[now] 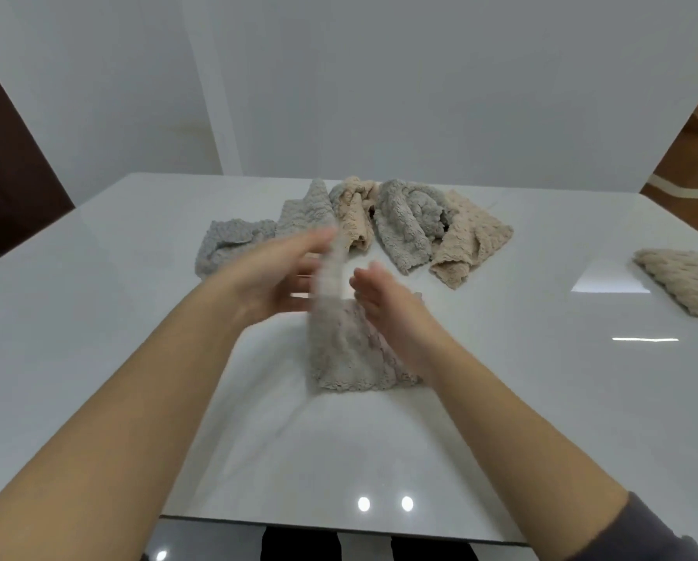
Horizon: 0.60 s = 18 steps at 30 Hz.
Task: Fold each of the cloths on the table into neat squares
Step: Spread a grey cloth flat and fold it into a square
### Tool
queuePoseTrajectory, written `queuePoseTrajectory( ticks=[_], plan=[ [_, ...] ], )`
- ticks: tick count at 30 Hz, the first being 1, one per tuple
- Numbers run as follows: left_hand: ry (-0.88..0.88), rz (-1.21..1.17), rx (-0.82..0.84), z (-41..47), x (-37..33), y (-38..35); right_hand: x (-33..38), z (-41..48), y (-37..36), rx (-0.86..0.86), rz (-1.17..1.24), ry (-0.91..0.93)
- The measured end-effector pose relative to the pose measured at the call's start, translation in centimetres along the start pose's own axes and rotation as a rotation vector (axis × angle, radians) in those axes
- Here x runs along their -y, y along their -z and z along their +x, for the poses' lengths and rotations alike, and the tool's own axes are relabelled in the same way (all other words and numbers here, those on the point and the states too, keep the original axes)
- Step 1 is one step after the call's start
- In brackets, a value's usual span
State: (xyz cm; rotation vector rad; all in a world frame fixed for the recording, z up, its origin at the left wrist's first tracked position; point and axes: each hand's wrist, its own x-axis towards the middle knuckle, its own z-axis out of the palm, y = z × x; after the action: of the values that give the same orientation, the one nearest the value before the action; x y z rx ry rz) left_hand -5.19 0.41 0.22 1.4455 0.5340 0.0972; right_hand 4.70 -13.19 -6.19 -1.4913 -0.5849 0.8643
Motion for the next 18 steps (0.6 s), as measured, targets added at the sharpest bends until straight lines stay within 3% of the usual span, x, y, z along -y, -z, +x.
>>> queuePoseTrajectory(
  ticks=[2,4,6,8,12,18],
  plan=[
    [-0.044,0.042,0.063,0.4,0.1,-2.4,0.9,-0.5,2.4,0.14,0.558,-0.131],
    [-0.224,0.168,-0.111,1.1,1.7,-3.6,1.0,-1.1,4.6,0.154,0.651,-0.215],
    [-0.451,0.411,-0.289,1.9,4.5,-3.9,0.3,-1.1,5.6,0.058,0.507,-0.265],
    [-0.51,0.716,-0.264,2.3,7.1,-4.0,-0.3,-0.7,5.7,-0.031,0.387,-0.298],
    [-0.371,1.071,-0.129,2.7,9.6,-4.5,-0.6,0.6,5.7,-0.176,0.211,-0.282],
    [-0.309,1.312,-0.151,3.2,9.9,-5.9,-0.8,0.9,6.4,-0.253,0.023,-0.187]
  ],
)
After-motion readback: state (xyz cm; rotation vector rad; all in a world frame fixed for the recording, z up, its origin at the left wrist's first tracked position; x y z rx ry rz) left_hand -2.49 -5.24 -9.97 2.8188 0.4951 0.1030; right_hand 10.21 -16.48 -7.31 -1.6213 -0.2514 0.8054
